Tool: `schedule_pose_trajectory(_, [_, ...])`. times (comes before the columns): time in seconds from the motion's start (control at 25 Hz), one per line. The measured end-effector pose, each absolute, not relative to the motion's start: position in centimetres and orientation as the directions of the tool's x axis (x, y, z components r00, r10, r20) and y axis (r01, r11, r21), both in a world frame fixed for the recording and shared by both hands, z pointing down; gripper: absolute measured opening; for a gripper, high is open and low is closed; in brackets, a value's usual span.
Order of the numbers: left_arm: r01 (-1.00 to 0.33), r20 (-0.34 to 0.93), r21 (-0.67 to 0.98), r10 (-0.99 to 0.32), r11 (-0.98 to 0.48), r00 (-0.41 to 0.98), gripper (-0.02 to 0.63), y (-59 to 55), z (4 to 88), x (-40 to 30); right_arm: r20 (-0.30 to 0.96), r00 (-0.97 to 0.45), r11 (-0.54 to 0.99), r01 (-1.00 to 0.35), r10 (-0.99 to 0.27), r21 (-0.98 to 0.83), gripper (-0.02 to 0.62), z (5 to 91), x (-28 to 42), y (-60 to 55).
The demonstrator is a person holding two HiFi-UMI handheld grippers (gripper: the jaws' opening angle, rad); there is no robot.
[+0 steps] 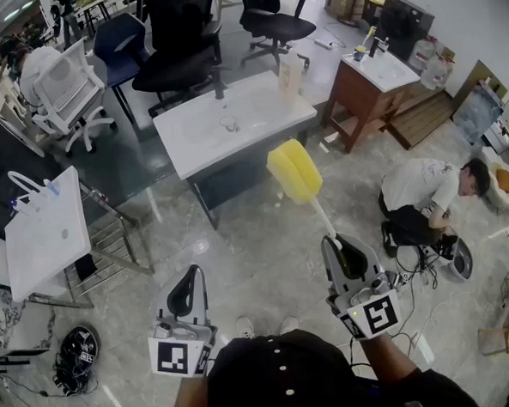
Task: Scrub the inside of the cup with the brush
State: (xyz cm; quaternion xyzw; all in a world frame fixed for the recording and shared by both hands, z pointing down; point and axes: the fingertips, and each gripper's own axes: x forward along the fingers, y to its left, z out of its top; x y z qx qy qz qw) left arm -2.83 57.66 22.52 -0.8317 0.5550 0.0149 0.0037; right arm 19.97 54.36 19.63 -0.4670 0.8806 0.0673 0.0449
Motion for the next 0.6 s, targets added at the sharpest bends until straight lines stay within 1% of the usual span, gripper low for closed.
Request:
schedule_pose_trajectory(0.32, [-0.920,-0.027,0.017,-0.920,-0.392,0.391,0.026,57.2,22.5,-3.4,-0.138,-0.548,0.543,-0.836,-0.825,0.075,0.046,19.5,19.2,53.8])
schedule_pose_trajectory(0.48, [-0.915,-0.028,0.023,-0.915,-0.403,0.402,0.026,56.8,22.7,-4.2,-0.112,-0.540,0.535,-0.841,-0.834,0.078,0.046,20.0,18.3,53.6])
schedule_pose_trajectory(0.6, [-0.909,-0.028,0.026,-0.909,-0.416,0.415,0.026,56.6,22.9,-4.9,-0.147,-0.539,0.537,-0.842,-0.829,0.061,0.046,19.4,17.3,53.7])
